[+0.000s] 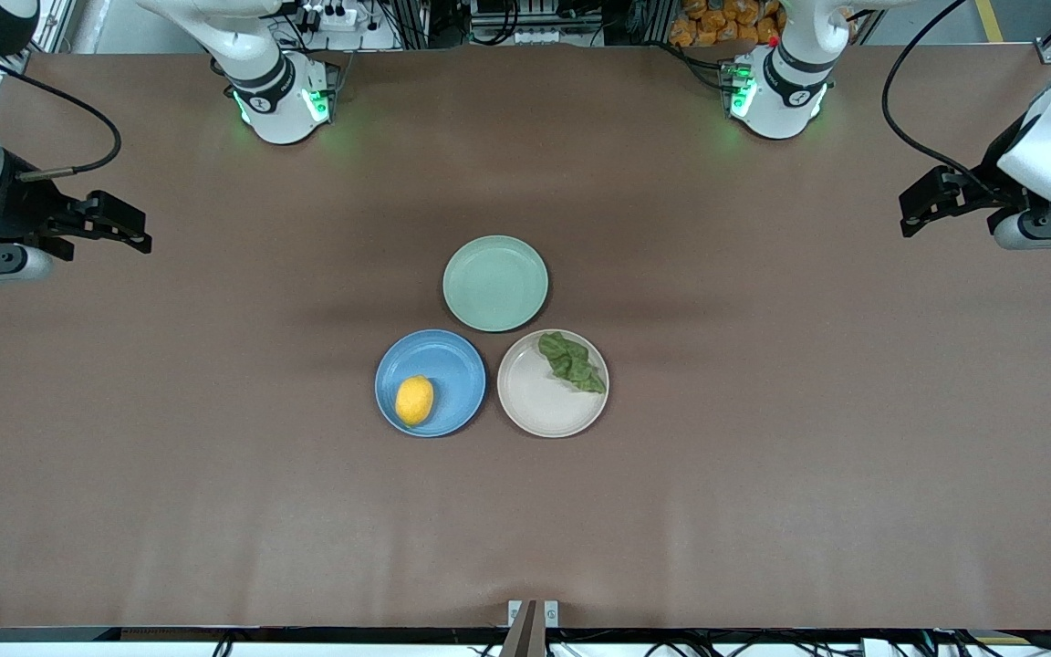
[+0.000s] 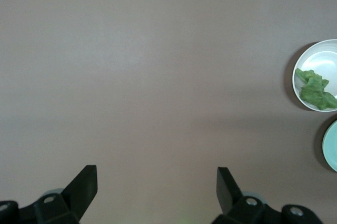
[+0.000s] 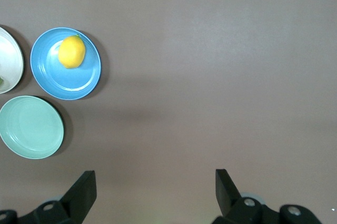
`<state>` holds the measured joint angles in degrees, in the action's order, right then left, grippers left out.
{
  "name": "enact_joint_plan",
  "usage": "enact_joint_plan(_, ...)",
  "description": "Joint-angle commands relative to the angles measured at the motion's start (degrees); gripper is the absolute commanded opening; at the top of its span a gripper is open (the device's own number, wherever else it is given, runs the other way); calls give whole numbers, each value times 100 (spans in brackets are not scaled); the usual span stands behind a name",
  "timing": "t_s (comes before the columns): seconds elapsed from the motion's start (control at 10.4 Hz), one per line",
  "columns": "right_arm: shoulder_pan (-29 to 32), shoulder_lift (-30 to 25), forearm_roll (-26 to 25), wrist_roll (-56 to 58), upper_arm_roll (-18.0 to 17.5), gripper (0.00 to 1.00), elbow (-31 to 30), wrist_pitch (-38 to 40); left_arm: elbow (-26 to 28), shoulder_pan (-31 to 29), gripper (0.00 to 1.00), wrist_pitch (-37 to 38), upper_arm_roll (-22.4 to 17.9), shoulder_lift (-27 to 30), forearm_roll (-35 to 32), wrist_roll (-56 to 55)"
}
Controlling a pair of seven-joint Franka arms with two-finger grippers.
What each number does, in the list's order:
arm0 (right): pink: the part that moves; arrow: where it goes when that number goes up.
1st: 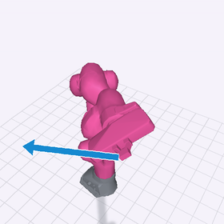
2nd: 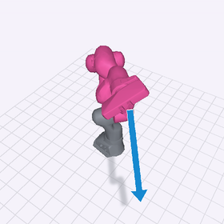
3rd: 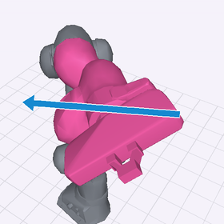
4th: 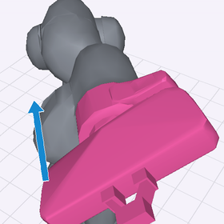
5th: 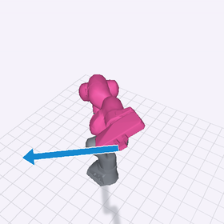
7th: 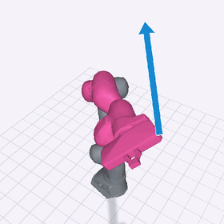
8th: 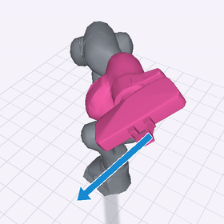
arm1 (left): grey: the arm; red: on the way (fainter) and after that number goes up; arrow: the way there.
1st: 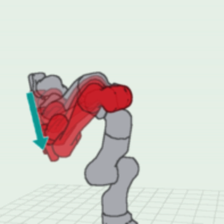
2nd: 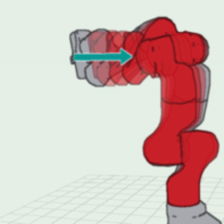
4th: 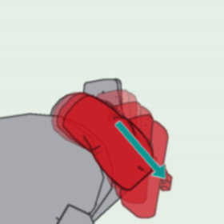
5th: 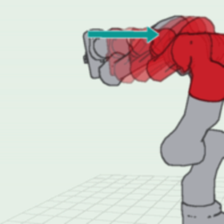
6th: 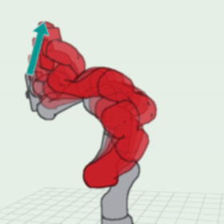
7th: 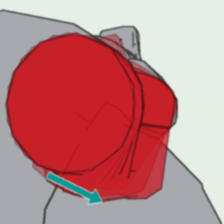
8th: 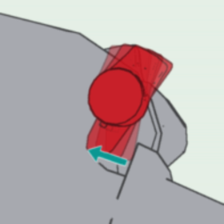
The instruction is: Place lemon and lettuce in plates
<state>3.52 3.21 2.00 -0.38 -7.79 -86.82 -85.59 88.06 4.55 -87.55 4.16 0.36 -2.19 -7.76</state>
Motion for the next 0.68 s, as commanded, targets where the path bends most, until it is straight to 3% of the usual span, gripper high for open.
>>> enact_joint_plan(0.0, 105, -136, -69, 100, -65, 100, -133, -20, 10, -42, 100, -26, -29, 96, 201, 205)
enact_joint_plan(0.58, 113, -127, -60, 109, -65, 100, -133, -11, -105, -59, 100, -17, -65, 69, 316, 179)
